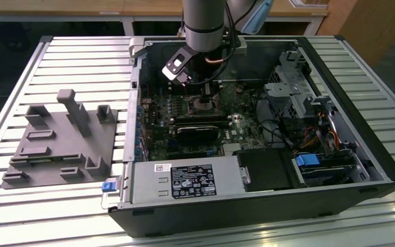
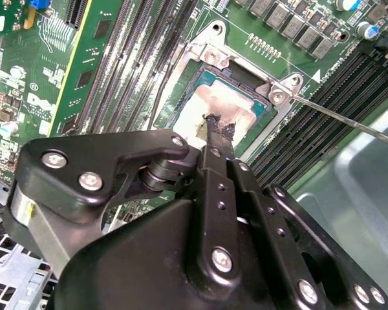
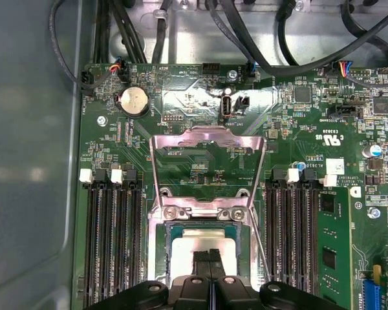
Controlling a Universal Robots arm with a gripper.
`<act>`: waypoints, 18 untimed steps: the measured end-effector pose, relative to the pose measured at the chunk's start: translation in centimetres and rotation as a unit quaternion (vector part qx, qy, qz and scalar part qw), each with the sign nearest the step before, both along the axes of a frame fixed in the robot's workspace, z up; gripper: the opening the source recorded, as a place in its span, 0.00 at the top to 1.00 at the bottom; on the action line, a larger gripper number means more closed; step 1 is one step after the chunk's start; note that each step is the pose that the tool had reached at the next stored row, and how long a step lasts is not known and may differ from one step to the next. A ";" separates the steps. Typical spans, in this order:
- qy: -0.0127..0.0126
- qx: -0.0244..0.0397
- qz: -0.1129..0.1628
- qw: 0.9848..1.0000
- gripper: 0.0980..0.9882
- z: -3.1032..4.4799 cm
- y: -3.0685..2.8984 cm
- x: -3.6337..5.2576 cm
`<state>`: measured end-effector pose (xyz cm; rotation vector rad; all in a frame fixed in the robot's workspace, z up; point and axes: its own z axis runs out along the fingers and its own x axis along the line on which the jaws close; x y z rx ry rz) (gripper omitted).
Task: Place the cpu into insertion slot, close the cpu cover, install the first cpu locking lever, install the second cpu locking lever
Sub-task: 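Place the cpu into insertion slot, then close the cpu cover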
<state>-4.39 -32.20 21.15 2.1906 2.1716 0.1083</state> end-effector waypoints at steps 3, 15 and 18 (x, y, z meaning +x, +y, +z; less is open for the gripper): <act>0.000 0.000 0.000 1.000 0.99 0.08 0.00 0.00; 0.001 0.000 0.000 1.000 0.99 0.61 0.00 0.04; 0.001 0.000 0.000 1.000 0.99 0.75 0.00 0.04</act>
